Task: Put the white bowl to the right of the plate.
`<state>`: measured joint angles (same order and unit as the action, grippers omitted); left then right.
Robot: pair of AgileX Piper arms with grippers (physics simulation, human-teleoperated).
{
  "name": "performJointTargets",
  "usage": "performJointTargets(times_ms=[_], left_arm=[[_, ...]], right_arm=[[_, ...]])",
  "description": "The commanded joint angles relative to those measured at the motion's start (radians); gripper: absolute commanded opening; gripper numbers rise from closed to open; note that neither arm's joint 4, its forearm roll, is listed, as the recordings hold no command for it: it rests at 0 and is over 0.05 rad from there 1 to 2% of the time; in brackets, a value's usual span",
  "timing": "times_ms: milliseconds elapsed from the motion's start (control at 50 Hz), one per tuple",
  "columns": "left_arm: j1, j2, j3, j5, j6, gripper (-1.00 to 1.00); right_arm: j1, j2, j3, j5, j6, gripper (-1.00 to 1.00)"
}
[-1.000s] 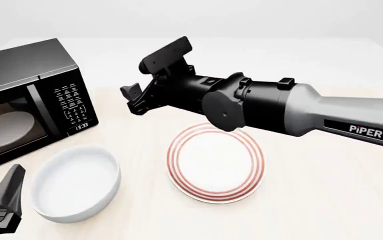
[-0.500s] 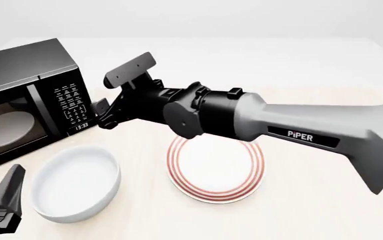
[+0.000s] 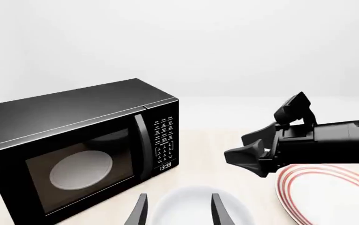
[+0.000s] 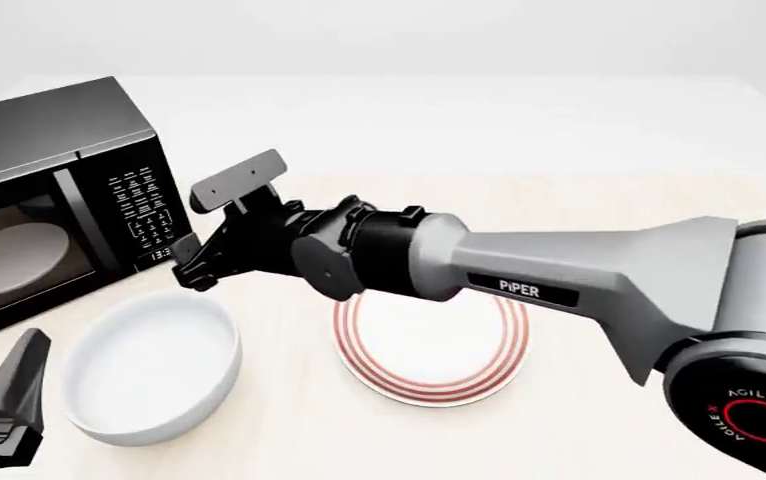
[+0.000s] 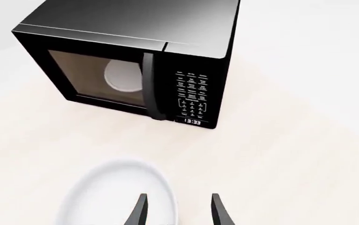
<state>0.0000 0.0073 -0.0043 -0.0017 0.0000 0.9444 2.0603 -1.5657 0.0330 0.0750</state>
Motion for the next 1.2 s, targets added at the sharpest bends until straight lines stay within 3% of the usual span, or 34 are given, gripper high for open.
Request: performJointTargets(times_ms=[20,1200], left_arm=[[0.000,0.000,0.000,0.000,0.000,1.00],[0.000,0.000,0.000,0.000,0.000,1.00]], right_arm=[[0.000,0.037,-0.011,0.008,0.037,1.00],[-0.008,0.213,-0.089,0.048,0.135,1.00]])
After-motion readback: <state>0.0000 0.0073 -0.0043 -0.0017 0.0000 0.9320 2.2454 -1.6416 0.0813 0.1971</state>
